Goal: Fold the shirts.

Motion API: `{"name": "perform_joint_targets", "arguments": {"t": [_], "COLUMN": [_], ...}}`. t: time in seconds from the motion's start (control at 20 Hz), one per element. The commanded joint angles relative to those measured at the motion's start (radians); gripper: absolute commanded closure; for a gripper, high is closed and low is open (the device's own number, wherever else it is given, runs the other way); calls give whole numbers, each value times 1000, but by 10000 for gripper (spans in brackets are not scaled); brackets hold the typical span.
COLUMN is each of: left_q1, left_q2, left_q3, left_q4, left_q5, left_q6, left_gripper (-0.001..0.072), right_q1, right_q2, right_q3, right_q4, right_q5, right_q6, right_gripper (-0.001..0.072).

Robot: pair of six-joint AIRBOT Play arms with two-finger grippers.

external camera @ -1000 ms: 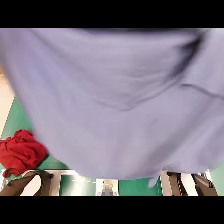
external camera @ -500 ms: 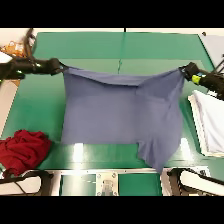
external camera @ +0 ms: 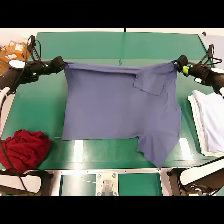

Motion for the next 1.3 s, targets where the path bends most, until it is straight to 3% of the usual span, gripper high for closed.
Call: {"name": "perform_joint_targets", "arguments": {"t": [0.0, 0.15, 0.3, 0.45, 0.6, 0.8, 1.05, 1.25], "left_q1": [0, 0, 0, 0, 0, -13, -52, -52], "left_q2": [-14, -35, -59, -79, -79, -90, -93, -94], "left_q3": [45, 76, 76, 76, 73, 43, -16, -21], "left_q4": [-27, -29, 18, 223, 428, 460, 472, 473], "left_q5": [49, 45, -43, -187, -296, -350, -291, -317], "left_q6": [17, 17, 3, -122, -241, -257, -258, -270], "left_gripper": [689, 689, 688, 688, 689, 688, 688, 688], "right_q1": [8, 8, -5, -47, -105, -126, -126, -125], "right_q2": [-66, -77, -79, -78, -78, -77, -77, -77], "right_q3": [109, 128, 128, 128, 125, 62, 4, -2], "right_q4": [16, 11, -137, -407, -529, -556, -592, -625], "right_q5": [-5, -5, 73, 207, 344, 416, 421, 423], "right_q6": [12, 12, 58, 207, 227, 227, 227, 227], "right_gripper": [690, 690, 690, 692, 692, 692, 692, 691]}}
